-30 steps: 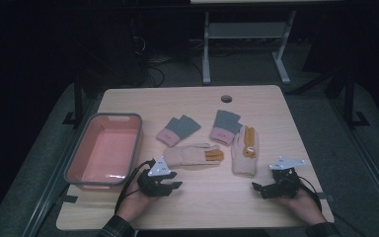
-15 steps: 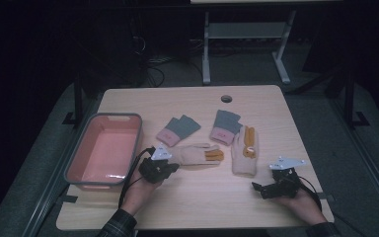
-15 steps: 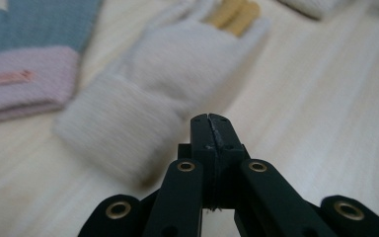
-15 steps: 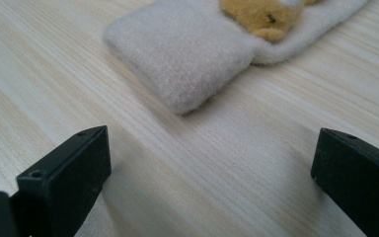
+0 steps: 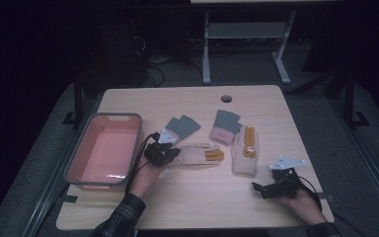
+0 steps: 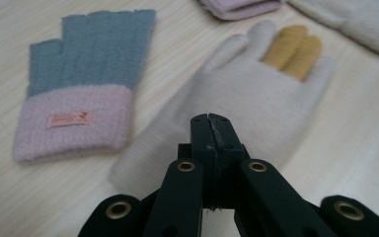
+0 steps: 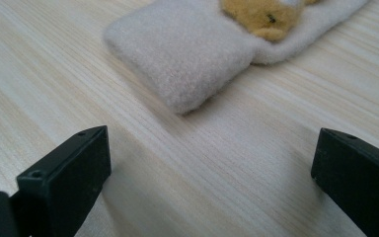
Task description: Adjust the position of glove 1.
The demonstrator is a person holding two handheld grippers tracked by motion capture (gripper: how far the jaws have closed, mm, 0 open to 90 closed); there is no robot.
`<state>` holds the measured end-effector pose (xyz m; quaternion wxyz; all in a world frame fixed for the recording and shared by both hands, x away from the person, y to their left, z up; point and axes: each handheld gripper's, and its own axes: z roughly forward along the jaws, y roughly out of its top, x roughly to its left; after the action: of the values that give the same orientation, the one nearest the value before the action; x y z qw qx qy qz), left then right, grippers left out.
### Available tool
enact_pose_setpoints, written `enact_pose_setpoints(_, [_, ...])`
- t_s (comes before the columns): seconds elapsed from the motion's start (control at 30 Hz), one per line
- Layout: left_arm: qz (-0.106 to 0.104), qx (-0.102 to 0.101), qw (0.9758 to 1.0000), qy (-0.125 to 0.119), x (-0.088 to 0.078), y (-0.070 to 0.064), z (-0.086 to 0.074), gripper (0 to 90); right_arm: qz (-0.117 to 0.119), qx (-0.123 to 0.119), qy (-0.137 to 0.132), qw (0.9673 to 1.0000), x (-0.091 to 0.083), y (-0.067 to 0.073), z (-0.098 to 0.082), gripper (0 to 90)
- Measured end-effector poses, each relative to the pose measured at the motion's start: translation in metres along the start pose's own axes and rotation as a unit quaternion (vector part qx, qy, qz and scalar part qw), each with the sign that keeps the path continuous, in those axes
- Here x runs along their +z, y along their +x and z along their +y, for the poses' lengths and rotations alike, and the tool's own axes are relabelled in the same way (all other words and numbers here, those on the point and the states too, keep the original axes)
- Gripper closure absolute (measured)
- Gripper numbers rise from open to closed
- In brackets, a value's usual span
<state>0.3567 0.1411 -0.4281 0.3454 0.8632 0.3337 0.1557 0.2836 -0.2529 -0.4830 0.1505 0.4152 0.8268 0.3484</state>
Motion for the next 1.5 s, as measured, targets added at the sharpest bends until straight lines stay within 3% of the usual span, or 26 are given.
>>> enact_pose_setpoints(0.43, [0.018, -0.016, 0.9997, 0.008, 0.023, 0.022, 0.008, 89.6, 0.001, 0.001, 0.0, 1.0, 0.0, 0.0, 0.0, 1.6])
enact_pose_setpoints(0.47, [0.024, -0.013, 0.9994, 0.019, 0.027, 0.025, 0.01, 89.6, 0.001, 0.002, 0.0, 1.0, 0.0, 0.0, 0.0, 1.6])
enact_pose_setpoints(0.7, [0.032, -0.011, 0.9988, 0.034, 0.043, 0.031, 0.014, 89.6, 0.001, 0.002, 0.0, 1.0, 0.0, 0.0, 0.0, 1.5])
enact_pose_setpoints(1.13, [0.022, -0.02, 0.9972, 0.068, 0.04, 0.029, 0.007, 89.6, 0.001, 0.001, 0.0, 1.0, 0.0, 0.0, 0.0, 1.6])
enact_pose_setpoints(1.33, [0.002, -0.029, 0.9963, 0.081, 0.033, 0.021, 0.0, 89.6, 0.001, 0.002, 0.0, 1.0, 0.0, 0.0, 0.0, 1.6])
enact_pose_setpoints(1.5, [-0.018, -0.021, 0.9955, 0.091, 0.026, 0.009, -0.007, 89.6, 0.001, 0.001, 0.0, 1.0, 0.0, 0.0, 0.0, 1.6])
